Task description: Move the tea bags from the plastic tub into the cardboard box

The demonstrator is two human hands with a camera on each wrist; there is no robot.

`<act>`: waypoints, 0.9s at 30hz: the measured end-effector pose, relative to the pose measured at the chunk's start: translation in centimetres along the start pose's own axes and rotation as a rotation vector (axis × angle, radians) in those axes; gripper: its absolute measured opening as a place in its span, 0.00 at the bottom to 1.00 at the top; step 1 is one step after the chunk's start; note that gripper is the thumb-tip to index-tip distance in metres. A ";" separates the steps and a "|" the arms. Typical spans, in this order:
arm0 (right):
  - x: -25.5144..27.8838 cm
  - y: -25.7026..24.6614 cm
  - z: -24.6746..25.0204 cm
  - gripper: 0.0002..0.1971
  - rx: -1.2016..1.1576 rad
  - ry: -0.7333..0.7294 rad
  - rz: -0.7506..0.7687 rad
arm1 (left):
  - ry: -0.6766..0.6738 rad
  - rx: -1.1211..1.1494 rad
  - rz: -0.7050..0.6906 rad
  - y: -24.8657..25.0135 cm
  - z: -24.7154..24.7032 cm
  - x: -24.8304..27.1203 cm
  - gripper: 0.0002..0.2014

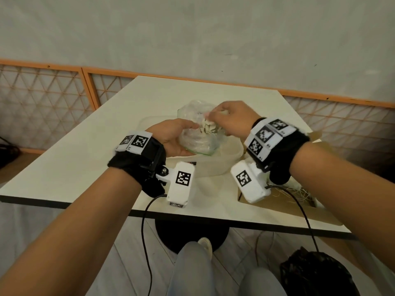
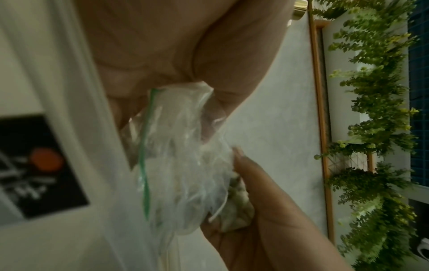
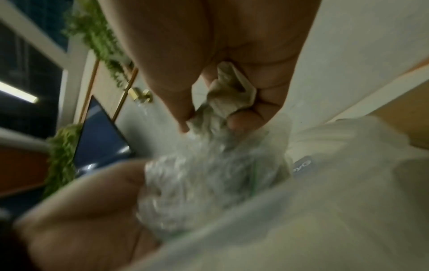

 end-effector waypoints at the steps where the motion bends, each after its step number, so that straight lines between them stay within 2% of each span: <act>1: 0.1 -0.1 -0.6 0.16 0.109 -0.011 0.016 | 0.005 -0.001 -0.008 0.0 -0.2 0.0 0.15; 3: 0.3 -0.5 -1.1 0.17 0.232 0.002 0.047 | 0.022 0.008 -0.002 -0.1 -0.4 0.1 0.10; 5: 0.0 -0.4 -0.7 0.15 0.207 0.005 0.022 | 0.023 0.016 0.021 -0.3 -0.2 0.1 0.10; 9: -0.1 0.3 0.5 0.06 -0.265 0.013 -0.123 | 0.023 0.012 0.074 -0.4 0.6 0.2 0.19; 11: 0.0 0.6 1.1 0.03 -0.399 0.033 -0.158 | 0.024 0.020 0.088 -0.4 0.9 0.2 0.21; 13: -0.1 0.7 1.2 0.03 -0.225 0.003 -0.112 | 0.016 -0.007 0.070 -0.2 0.7 0.0 0.19; 15: 0.1 0.6 0.7 0.11 0.040 -0.067 -0.070 | 0.023 -0.061 0.044 -0.1 0.2 -0.1 0.15; 17: 0.1 0.6 0.2 0.15 0.160 -0.094 -0.065 | 0.024 -0.096 0.030 0.1 -0.1 -0.1 0.09; 18: 0.1 0.5 0.2 0.13 0.165 -0.074 -0.056 | 0.019 -0.100 0.033 0.1 -0.2 -0.1 0.06; 20: 0.2 0.7 0.8 0.09 0.083 -0.019 -0.064 | 0.007 -0.097 0.048 0.0 -0.2 -0.1 0.04; 23: 0.1 1.4 1.8 0.12 -0.190 0.068 -0.151 | 0.014 -0.057 0.084 -0.2 0.1 -0.1 0.08; 27: 0.0 2.0 2.8 0.08 -0.530 0.062 -0.228 | 0.132 -0.030 0.096 -0.3 0.8 0.0 0.18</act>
Point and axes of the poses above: each hand's wrist, its own x-axis away from the middle knuckle, its own z-axis out of the back of the hand, y = z × x, the point moved 4 cm from there along -x, towards the middle knuckle, and after that the axes turned 6 degrees about -x, right-handed, at the moved point
